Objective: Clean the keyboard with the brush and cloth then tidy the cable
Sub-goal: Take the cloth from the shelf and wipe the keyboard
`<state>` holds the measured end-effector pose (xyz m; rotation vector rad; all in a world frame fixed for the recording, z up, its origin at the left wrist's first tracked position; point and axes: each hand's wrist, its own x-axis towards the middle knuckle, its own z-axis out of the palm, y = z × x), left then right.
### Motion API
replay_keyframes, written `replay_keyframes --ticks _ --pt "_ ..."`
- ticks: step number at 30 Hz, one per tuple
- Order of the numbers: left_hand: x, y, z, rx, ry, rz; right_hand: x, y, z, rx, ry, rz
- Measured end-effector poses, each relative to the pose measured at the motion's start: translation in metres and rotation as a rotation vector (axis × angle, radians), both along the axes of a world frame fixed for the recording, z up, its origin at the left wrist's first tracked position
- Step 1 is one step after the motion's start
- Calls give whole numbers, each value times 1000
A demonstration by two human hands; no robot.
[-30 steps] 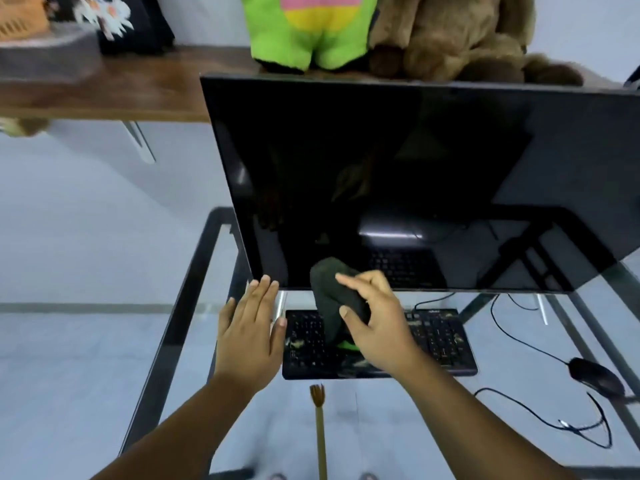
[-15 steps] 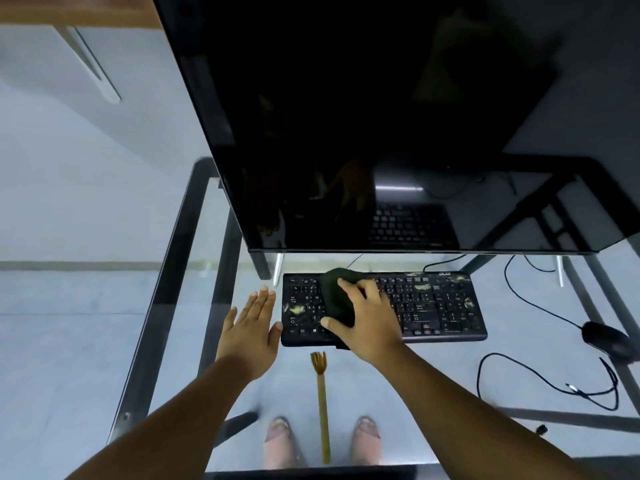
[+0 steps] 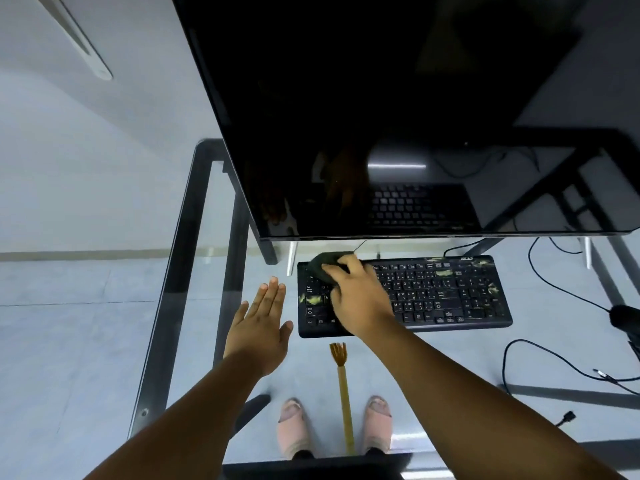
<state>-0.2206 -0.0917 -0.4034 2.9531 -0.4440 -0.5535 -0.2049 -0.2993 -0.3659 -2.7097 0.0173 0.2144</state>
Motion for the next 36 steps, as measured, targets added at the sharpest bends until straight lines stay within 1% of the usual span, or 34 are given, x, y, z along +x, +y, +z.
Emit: replay_keyframes --ticks 3,5,6,9,11,12,15,17,23,24,27,29,32,36 --pt "0 1 1 -1 5 -13 -2 -12 -2 2 -6 -210" --pt "0 2 2 -10 7 -14 4 -6 -1 -4 7 -237" --pt "0 2 2 -15 8 -17 8 2 0 -7 7 -198" --pt "2 6 2 -34 8 -26 16 23 2 3 -5 11" --pt "4 9 1 -47 1 -35 14 24 2 -2 -7 63" --pt "4 9 1 -57 -2 -38 11 20 2 -9 -21 37" --pt "4 12 -2 -59 -5 -38 5 8 0 -21 -47 -165" --pt "4 12 -2 -61 -9 -35 8 8 0 -30 -26 -212" --pt "5 12 -2 -70 2 -38 19 35 6 -56 -15 60" --pt "5 13 -2 -77 3 -40 17 32 5 -62 -17 50" --pt "8 16 -1 -95 14 -47 4 16 2 -41 -45 -153" --pt "14 16 3 -98 17 -41 -3 9 0 -30 -49 -223" --pt "31 14 12 -141 -22 -45 -7 14 1 -32 -42 -150" --pt "52 11 19 -119 -15 -102 -20 9 4 -45 -11 83"
